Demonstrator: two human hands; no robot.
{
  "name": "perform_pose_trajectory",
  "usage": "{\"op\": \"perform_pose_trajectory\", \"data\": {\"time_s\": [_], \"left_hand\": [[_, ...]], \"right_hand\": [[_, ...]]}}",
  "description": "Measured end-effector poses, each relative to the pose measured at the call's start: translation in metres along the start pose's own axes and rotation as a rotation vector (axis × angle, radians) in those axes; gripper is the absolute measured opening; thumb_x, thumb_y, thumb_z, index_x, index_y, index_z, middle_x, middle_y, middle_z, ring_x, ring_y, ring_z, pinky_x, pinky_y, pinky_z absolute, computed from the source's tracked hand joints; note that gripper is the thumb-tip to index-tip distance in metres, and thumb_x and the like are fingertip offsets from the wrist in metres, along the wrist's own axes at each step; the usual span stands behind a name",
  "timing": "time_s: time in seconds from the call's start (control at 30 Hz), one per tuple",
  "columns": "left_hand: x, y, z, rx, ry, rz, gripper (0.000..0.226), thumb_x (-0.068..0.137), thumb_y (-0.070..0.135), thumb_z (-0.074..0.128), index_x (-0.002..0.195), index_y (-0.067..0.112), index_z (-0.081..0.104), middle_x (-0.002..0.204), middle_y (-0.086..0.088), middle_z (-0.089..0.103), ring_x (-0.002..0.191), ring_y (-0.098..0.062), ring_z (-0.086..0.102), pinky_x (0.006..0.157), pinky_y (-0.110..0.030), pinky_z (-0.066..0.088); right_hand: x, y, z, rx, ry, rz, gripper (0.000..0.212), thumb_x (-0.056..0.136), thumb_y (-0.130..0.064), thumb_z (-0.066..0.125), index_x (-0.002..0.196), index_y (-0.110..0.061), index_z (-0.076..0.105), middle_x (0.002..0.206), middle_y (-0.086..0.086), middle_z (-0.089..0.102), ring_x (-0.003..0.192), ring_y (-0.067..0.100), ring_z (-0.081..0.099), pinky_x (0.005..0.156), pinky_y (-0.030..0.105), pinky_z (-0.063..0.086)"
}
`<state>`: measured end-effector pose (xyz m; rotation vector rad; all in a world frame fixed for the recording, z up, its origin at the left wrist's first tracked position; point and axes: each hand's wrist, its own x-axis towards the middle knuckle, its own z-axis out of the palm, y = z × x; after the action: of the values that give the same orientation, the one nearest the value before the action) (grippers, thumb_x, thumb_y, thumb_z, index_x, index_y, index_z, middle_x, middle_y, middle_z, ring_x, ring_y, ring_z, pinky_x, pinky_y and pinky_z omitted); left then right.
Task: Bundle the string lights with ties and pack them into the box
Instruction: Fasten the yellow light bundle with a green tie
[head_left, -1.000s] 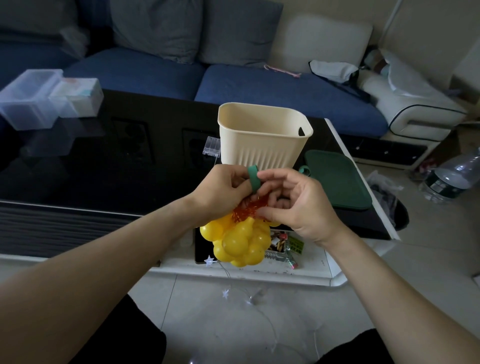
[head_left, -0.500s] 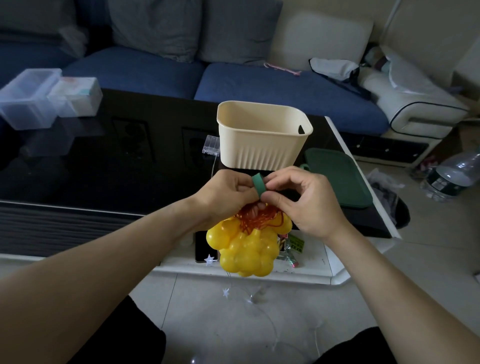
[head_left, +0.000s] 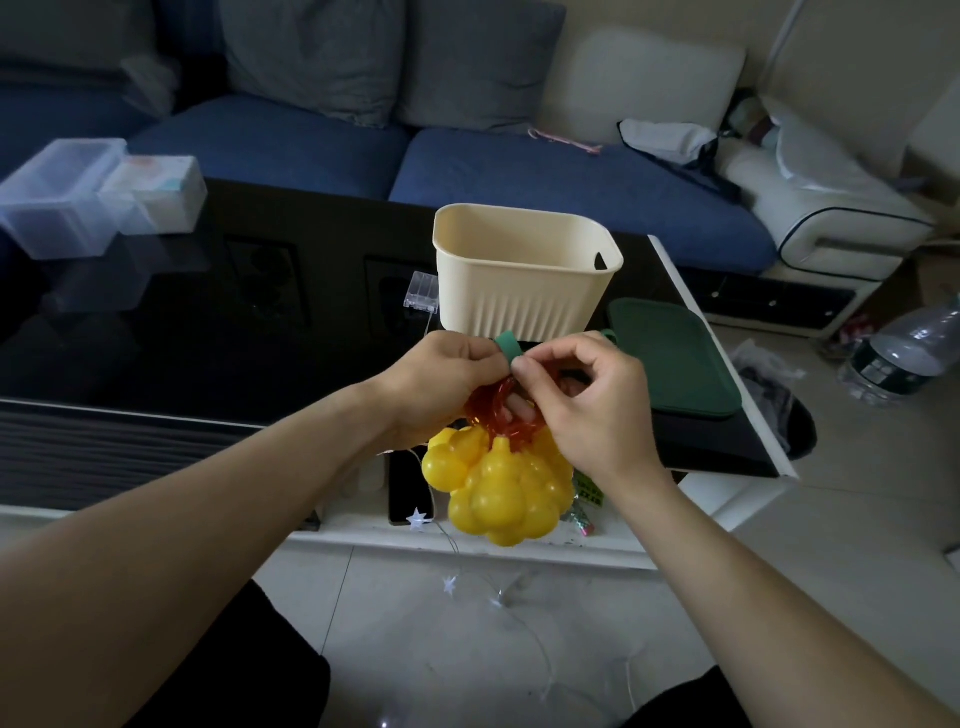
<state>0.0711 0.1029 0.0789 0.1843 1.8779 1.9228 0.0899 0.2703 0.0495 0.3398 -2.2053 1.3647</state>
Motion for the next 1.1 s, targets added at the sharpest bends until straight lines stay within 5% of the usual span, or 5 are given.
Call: {"op": "perform_pose_trajectory", "data": {"time_s": [0.3, 0.57, 0.83, 0.97, 1.1], "left_hand": [[0.000, -0.003, 0.002, -0.162, 0.064, -0.016, 0.041, 0.097, 0.019, 0.058, 0.115, -0.018, 0.059, 0.084, -0.024, 0.065, 0.069, -0.026, 0.064, 0.068, -0.031, 0.056], [-0.002, 0.000, -0.004, -0.140, 0.091, 0.005, 0.034, 0.093, 0.012, 0.063, 0.108, -0.018, 0.063, 0.083, -0.024, 0.065, 0.063, -0.023, 0.063, 0.059, -0.023, 0.057], [0.002, 0.004, -0.009, 0.127, 0.141, 0.025, 0.040, 0.071, 0.033, 0.075, 0.091, -0.001, 0.075, 0.090, -0.025, 0.067, 0.083, -0.027, 0.058, 0.082, -0.039, 0.050], [0.008, 0.001, -0.014, 0.053, 0.213, -0.034, 0.045, 0.075, 0.017, 0.082, 0.113, -0.004, 0.067, 0.113, -0.023, 0.069, 0.096, -0.025, 0.064, 0.100, -0.042, 0.049], [0.008, 0.001, -0.011, -0.043, 0.233, -0.021, 0.036, 0.079, 0.006, 0.079, 0.110, 0.001, 0.060, 0.099, -0.018, 0.063, 0.089, -0.026, 0.061, 0.088, -0.037, 0.050]], "right_hand": [[0.000, 0.003, 0.010, 0.202, -0.033, 0.177, 0.006, 0.090, -0.020, 0.076, 0.086, -0.016, 0.072, 0.088, 0.007, 0.072, 0.078, 0.024, 0.074, 0.071, 0.048, 0.062], [0.005, 0.003, -0.009, 0.217, -0.267, 0.213, 0.028, 0.082, -0.011, 0.082, 0.101, -0.024, 0.066, 0.099, 0.001, 0.074, 0.093, 0.014, 0.072, 0.083, 0.027, 0.057], [0.004, -0.005, -0.009, 0.105, -0.205, 0.116, 0.028, 0.077, -0.011, 0.086, 0.092, -0.026, 0.069, 0.088, -0.008, 0.074, 0.081, 0.006, 0.071, 0.074, 0.019, 0.056], [0.002, -0.005, -0.007, 0.053, -0.177, 0.037, 0.025, 0.078, -0.012, 0.086, 0.094, -0.022, 0.070, 0.089, -0.007, 0.073, 0.084, 0.009, 0.071, 0.077, 0.021, 0.056], [0.002, -0.005, -0.007, 0.002, -0.153, -0.023, 0.021, 0.079, -0.012, 0.085, 0.094, -0.018, 0.072, 0.089, -0.008, 0.073, 0.084, 0.007, 0.070, 0.077, 0.020, 0.056]]}}
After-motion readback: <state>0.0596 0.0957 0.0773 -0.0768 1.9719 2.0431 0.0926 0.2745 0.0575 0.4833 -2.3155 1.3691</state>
